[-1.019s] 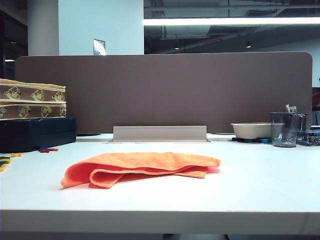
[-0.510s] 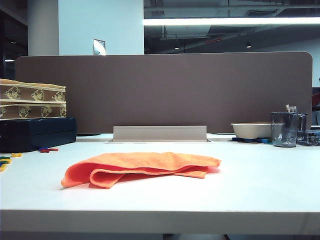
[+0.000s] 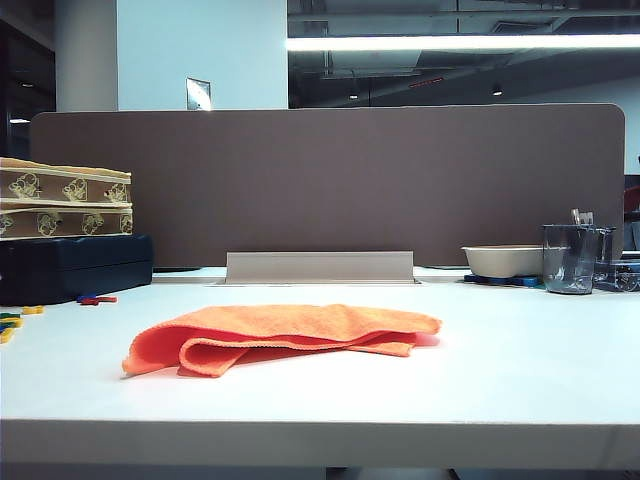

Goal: Use an orange cloth to wipe the letter magnets on the table away for a distance.

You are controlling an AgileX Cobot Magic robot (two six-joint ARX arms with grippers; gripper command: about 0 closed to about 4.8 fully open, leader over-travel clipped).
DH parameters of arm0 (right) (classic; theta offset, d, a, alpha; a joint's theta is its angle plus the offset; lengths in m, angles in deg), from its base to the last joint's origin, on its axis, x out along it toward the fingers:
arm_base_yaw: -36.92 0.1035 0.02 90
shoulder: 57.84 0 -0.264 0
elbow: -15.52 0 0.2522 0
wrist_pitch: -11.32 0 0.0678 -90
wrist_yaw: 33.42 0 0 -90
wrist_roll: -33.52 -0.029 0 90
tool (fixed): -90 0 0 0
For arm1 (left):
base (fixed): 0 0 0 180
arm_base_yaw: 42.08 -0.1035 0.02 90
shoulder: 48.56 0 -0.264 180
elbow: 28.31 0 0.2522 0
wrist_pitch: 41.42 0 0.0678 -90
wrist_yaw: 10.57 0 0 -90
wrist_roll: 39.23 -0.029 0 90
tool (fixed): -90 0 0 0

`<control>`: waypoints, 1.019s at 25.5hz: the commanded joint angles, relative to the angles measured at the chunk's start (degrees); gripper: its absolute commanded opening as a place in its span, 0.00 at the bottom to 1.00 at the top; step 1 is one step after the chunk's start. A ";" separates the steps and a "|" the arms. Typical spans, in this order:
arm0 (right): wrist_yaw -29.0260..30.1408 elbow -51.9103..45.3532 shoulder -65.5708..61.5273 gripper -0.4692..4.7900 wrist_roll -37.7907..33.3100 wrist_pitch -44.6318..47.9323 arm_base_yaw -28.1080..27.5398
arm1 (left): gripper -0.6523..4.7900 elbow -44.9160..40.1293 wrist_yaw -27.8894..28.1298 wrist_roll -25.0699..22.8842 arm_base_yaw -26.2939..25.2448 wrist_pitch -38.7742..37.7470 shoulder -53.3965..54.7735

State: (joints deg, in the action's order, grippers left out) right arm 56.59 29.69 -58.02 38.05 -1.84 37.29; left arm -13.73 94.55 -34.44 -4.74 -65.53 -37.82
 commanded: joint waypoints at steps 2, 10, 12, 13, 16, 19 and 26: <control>-0.04 -0.44 0.20 0.08 -0.07 0.92 -0.02 | 0.34 -0.22 -0.15 0.15 0.00 0.24 -0.04; -0.04 -0.44 0.20 0.08 -0.07 0.92 -0.02 | 0.34 -0.22 -0.15 0.15 0.00 0.28 -2.03; -0.04 -0.44 0.20 0.08 -0.07 0.92 -0.02 | 0.34 -0.22 -0.15 0.15 0.00 0.31 -4.85; -0.04 -0.44 0.20 0.08 -0.07 0.92 -0.02 | 0.34 -0.22 -0.15 0.15 0.00 0.31 -5.79; -0.04 -0.44 0.20 0.08 -0.07 0.92 -0.02 | 0.34 -0.22 -0.15 0.15 0.00 0.33 -10.73; -0.04 -0.44 0.20 0.08 -0.07 0.94 -0.02 | 0.34 -0.26 -0.15 0.15 0.00 0.59 -10.67; -0.04 -0.44 0.20 0.08 -0.07 0.92 -0.02 | 0.34 -0.28 -0.39 0.15 -3.41 0.59 -10.67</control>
State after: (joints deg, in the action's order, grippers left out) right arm 56.59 29.69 -58.02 38.05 -1.84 37.29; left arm -13.88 94.18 -34.44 -6.81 -65.07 -48.51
